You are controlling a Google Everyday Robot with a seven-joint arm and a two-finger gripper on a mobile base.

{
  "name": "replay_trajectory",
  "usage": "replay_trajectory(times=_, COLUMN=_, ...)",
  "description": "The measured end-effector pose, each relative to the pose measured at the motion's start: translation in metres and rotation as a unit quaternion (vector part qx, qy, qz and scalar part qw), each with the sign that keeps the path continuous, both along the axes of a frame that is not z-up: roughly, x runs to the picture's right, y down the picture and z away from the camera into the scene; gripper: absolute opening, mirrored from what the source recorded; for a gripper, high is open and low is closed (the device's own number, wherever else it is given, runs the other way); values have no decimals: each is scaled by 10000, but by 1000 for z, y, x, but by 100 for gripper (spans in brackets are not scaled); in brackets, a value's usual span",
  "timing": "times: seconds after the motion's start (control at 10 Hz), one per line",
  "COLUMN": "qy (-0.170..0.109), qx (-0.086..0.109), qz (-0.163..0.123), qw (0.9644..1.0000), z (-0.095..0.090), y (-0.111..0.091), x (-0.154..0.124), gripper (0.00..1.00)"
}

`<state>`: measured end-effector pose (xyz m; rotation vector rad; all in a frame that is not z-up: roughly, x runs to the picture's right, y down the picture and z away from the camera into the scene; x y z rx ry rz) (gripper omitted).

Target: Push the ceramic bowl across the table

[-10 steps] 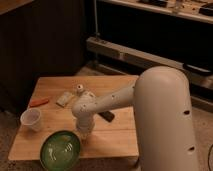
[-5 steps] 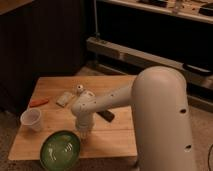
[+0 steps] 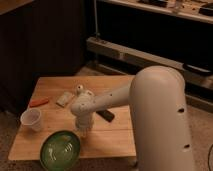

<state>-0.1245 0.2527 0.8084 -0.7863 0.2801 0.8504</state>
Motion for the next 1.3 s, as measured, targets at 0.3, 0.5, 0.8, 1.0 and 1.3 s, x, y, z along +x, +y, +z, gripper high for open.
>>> replay_trajectory(times=0.3, qy=-135, qx=-9, qz=-35, qw=9999, z=-5, y=2, x=-10, gripper=0)
replay_trajectory(times=0.5, qy=-188, qx=-42, qz=-41, qw=9998, z=-5, y=3, x=-13, gripper=0)
replay_trajectory(times=0.8, qy=-238, qx=-130, qz=-88, qw=9996, z=-5, y=4, x=-16, gripper=0)
replay_trajectory(times=1.0, qy=-227, qx=-215, qz=-175, qw=9994, z=-5, y=6, x=-20, gripper=0)
replay_trajectory(times=1.3, qy=-277, qx=-281, qz=-282, qw=9988, z=-4, y=8, x=-30, gripper=0)
